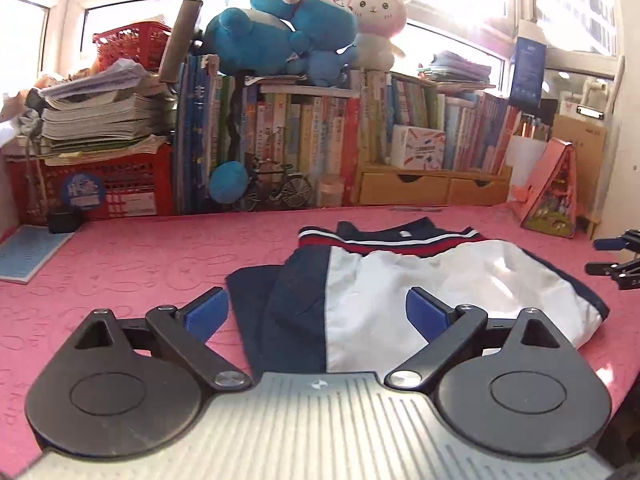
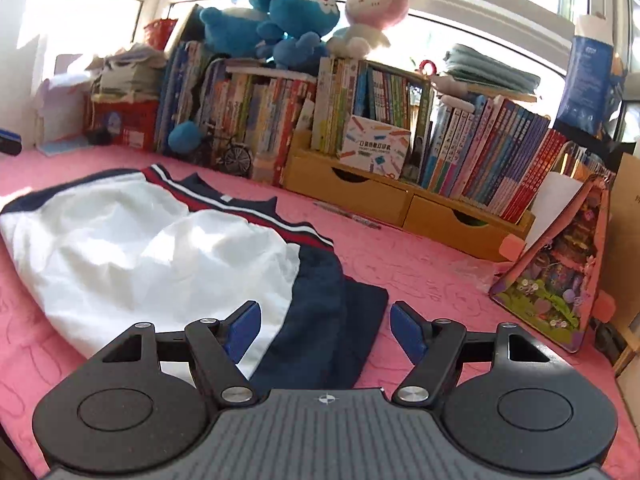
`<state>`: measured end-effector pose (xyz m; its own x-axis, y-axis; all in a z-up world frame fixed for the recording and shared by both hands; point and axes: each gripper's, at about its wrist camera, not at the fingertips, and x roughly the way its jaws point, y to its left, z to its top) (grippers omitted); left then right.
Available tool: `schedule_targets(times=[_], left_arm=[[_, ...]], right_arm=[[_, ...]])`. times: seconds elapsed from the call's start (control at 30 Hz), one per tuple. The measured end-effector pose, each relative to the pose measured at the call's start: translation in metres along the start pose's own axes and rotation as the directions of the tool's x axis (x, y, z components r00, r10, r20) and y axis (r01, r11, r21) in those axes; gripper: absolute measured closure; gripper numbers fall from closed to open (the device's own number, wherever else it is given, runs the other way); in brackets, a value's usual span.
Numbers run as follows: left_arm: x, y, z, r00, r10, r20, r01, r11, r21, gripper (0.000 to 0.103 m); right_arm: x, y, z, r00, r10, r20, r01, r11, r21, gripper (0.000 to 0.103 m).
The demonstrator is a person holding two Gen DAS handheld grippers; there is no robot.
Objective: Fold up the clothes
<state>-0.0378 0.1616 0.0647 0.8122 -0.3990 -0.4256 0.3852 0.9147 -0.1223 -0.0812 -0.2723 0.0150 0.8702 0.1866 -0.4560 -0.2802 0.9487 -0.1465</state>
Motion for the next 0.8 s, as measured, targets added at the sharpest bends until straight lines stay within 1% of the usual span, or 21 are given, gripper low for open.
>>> schedule_targets(times=[0.03, 0.07, 0.1, 0.2, 0.23, 0.27, 0.3, 0.33, 0.37, 0.4, 0.43, 0.47, 0.57, 0.67, 0.73, 0.77, 0.8], left_arm=[[0.019, -0.010, 0.001, 1.000, -0.015, -0.012, 0.015, 1.000, 0.005, 0.004], [0.037, -0.018, 0.002, 1.000, -0.005, -0.023, 0.005, 1.000, 0.016, 0.004], [0.059, -0.027, 0.004, 0.999, 0.021, -0.034, -0.020, 0.999, 0.027, 0.005], [0.102, -0.033, 0.006, 0.996, 0.069, -0.054, -0.069, 0.998, -0.007, 0.005], [0.112, -0.031, 0.003, 0.992, 0.103, -0.076, -0.104, 0.995, -0.007, 0.006], [0.122, -0.029, 0.000, 0.985, 0.141, -0.100, -0.142, 0.990, -0.001, 0.007], [0.129, -0.026, -0.007, 0.972, 0.196, -0.130, -0.193, 0.981, 0.031, 0.008], [0.135, -0.024, -0.015, 0.957, 0.245, -0.155, -0.238, 0.969, 0.064, 0.007], [0.137, -0.019, -0.025, 0.954, 0.254, -0.158, -0.244, 0.966, 0.082, 0.005], [0.135, -0.013, -0.027, 0.958, 0.235, -0.162, -0.230, 0.972, 0.050, 0.004], [0.133, -0.006, -0.030, 0.962, 0.217, -0.164, -0.217, 0.976, 0.017, 0.004], [0.132, 0.000, -0.032, 0.965, 0.200, -0.167, -0.205, 0.979, -0.012, 0.001], [0.132, 0.004, -0.032, 0.963, 0.191, -0.191, -0.201, 0.979, -0.034, 0.000], [0.130, 0.001, -0.031, 0.961, 0.204, -0.186, -0.210, 0.978, -0.013, 0.000], [0.127, -0.004, -0.028, 0.960, 0.224, -0.167, -0.225, 0.974, 0.009, 0.000], [0.124, -0.009, -0.024, 0.961, 0.228, -0.157, -0.228, 0.973, 0.022, 0.000], [0.122, -0.014, -0.020, 0.961, 0.233, -0.148, -0.230, 0.973, 0.035, 0.003]], right_arm=[[0.013, 0.004, 0.007, 1.000, 0.030, 0.001, -0.030, 0.999, 0.027, 0.033], [0.029, 0.012, 0.016, 0.999, 0.048, 0.000, -0.048, 0.998, 0.041, 0.036], [0.045, 0.021, 0.025, 0.998, 0.067, 0.000, -0.067, 0.996, 0.055, 0.039], [0.088, 0.046, 0.045, 0.993, 0.119, 0.007, -0.120, 0.990, 0.071, 0.046], [0.098, 0.051, 0.046, 0.992, 0.123, -0.005, -0.122, 0.990, 0.071, 0.047], [0.107, 0.055, 0.046, 0.992, 0.126, -0.017, -0.125, 0.990, 0.070, 0.050], [0.117, 0.059, 0.047, 0.991, 0.129, -0.030, -0.126, 0.989, 0.071, 0.055], [0.126, 0.060, 0.042, 0.991, 0.121, -0.056, -0.116, 0.990, 0.080, 0.057], [0.135, 0.060, 0.037, 0.990, 0.113, -0.081, -0.105, 0.990, 0.089, 0.062], [0.140, 0.056, 0.031, 0.989, 0.106, -0.099, -0.095, 0.990, 0.108, 0.065], [0.145, 0.050, 0.023, 0.988, 0.104, -0.116, -0.088, 0.986, 0.139, 0.066], [0.150, 0.042, 0.019, 0.983, 0.120, -0.139, -0.092, 0.976, 0.198, 0.067], [0.150, 0.030, 0.016, 0.984, 0.123, -0.128, -0.082, 0.954, 0.288, 0.069], [0.149, 0.029, 0.016, 0.985, 0.108, -0.131, -0.066, 0.954, 0.292, 0.068], [0.147, 0.032, 0.017, 0.987, 0.103, -0.127, -0.065, 0.960, 0.274, 0.065], [0.140, 0.037, 0.017, 0.989, 0.091, -0.114, -0.058, 0.964, 0.261, 0.061], [0.133, 0.042, 0.018, 0.992, 0.078, -0.102, -0.051, 0.968, 0.248, 0.052]])
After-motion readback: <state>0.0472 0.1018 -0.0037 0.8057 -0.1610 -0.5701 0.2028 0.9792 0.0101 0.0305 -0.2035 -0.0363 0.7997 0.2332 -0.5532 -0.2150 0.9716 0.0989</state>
